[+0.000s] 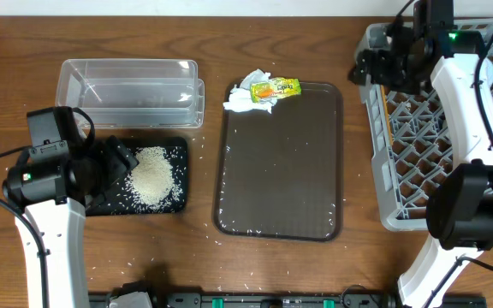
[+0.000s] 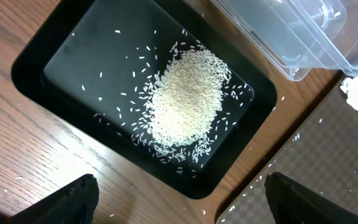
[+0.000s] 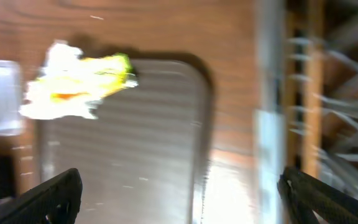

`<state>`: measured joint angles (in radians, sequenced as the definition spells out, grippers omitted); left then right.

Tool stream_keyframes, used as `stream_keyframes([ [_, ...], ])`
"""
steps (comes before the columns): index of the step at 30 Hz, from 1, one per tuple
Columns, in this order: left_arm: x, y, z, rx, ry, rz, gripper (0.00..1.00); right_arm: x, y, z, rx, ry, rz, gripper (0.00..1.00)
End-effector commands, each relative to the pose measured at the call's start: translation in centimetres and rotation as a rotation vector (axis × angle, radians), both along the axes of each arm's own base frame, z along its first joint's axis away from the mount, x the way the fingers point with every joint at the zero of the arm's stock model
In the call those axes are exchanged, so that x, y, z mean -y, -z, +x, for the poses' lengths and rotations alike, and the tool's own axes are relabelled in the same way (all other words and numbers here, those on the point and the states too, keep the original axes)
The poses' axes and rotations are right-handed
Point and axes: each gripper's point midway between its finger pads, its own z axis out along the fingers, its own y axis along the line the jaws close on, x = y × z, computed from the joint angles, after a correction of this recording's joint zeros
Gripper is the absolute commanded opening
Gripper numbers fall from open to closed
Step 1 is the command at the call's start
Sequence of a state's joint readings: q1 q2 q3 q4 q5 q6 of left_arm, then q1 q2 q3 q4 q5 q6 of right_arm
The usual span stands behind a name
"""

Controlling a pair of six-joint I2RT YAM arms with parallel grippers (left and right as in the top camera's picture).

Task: Sort waste into correct bins and load items into the dishwasher rack
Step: 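Carry the chopstick with the right gripper into the dish rack, then release the chopstick and raise the right gripper above the rack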

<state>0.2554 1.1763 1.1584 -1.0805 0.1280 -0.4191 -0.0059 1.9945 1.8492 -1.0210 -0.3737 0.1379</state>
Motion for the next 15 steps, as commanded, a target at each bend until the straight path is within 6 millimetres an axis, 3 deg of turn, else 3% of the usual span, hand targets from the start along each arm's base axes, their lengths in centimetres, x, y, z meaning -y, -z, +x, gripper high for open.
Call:
stream_keyframes([
  [1,-0.2,-0.4,0.1,0.008,-0.005,0.004,0.88,-4.2,-0.9,-0.3,-0.004,-0.058,0.138,0.99],
  [7,-0.2,-0.4,0.1,0.008,-0.005,0.004,0.88,-7.3,-1.3,-0.4,0.016,-0.11,0.146,0.99],
  [15,-0.2,-0.4,0.1,0.008,-0.005,0.004,0.88,-9.3,-1.3,-0.7,0.026,-0.145,0.14,0.99],
])
